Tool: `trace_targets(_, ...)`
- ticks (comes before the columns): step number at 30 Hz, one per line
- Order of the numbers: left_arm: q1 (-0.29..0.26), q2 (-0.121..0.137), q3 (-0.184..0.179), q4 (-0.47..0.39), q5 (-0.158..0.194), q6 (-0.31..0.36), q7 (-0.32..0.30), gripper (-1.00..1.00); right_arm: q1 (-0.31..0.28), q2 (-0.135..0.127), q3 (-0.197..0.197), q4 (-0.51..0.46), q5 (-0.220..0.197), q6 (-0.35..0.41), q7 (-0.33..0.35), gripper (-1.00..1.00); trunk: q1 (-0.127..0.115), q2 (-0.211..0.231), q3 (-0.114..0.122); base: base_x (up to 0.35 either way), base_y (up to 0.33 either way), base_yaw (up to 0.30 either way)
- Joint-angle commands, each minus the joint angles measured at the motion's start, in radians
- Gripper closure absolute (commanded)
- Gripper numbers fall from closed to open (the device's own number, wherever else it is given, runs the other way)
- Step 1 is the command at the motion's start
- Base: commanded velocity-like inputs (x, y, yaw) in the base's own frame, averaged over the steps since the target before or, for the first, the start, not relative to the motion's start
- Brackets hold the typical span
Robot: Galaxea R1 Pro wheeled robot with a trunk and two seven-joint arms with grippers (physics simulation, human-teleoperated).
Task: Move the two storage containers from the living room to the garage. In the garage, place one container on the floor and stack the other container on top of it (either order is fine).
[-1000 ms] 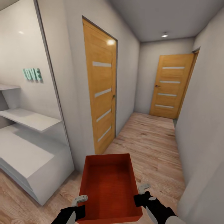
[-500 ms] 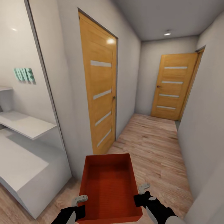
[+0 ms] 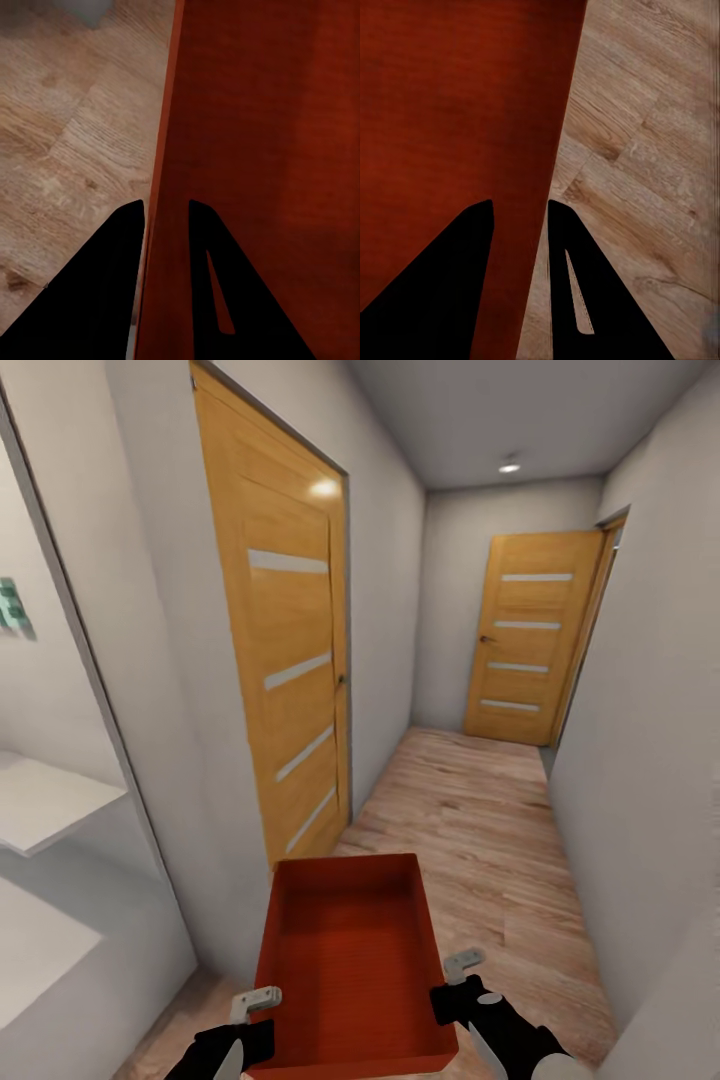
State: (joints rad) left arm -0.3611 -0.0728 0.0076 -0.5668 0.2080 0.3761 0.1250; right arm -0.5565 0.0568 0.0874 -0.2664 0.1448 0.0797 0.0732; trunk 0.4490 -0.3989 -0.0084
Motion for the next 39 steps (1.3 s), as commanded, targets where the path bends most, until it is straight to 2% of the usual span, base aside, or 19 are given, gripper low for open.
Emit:
trace_targets(1,0.001,-0.001,-0.001,-0.004,-0.021,-0.011,0.012,1.00,0.000,0.037,-0.012,0.001,0.002,0.006,0.031,1.00,0.001,-0.001,-0.001,0.323,0.000,-0.267)
trace_targets(39,0.001,-0.001,-0.001,-0.004,-0.021,-0.011,0.012,1.00,0.000,0.037,-0.012,0.001,0.002,0.006,0.031,1.00,0.001,-0.001,-0.001,0.323,0.000,-0.182)
